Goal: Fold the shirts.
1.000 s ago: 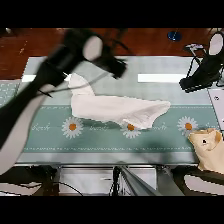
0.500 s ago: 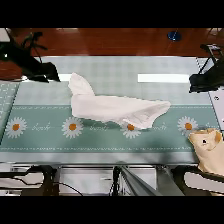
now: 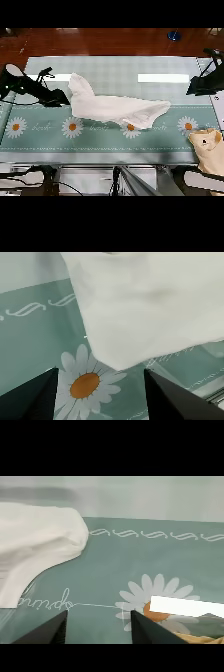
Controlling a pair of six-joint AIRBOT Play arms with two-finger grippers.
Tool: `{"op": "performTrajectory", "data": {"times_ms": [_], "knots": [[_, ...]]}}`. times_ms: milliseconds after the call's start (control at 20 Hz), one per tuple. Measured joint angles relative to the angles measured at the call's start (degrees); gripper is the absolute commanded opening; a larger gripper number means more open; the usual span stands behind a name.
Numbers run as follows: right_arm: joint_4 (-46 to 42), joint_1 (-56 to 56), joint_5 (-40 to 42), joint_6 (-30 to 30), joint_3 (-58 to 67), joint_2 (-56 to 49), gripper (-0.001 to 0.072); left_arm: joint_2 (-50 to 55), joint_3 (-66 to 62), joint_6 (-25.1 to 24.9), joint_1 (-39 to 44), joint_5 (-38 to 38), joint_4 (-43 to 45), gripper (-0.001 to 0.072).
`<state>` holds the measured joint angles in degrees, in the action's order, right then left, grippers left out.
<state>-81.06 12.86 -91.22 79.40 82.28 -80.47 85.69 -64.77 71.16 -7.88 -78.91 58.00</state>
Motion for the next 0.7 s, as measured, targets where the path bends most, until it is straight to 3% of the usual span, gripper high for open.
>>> {"op": "performTrajectory", "data": {"times_ms": [400, 450, 500, 550, 600, 700], "knots": [[3.63, 0.22, 2.91, -2.40, -8.41, 0.00, 0.0484, 5.75, 3.37, -3.08, 1.70, 5.14, -6.29, 0.0631], [4.35, 0.22, 3.41, -2.62, -8.81, 0.00, 0.0518, 6.27, 3.39, -3.19, 2.64, 6.08, -6.97, 0.0592], [5.25, 0.22, 3.98, -2.91, -9.09, 0.00, 0.0572, 6.73, 3.37, -3.26, 3.63, 6.49, -7.80, 0.0401], [6.12, 0.24, 4.57, -3.08, -9.31, 0.00, 0.0582, 7.30, 3.26, -3.28, 4.79, 7.45, -8.13, 0.0114], [6.88, 0.26, 5.03, -3.21, -9.49, 0.00, 0.0582, 7.65, 3.13, -3.32, 5.77, 7.61, -8.41, 0.0046], [8.02, 0.28, 6.19, -3.37, -10.21, 0.00, 0.0586, 8.20, 2.84, -3.50, 7.43, 8.44, -8.92, 0.0046]]}}
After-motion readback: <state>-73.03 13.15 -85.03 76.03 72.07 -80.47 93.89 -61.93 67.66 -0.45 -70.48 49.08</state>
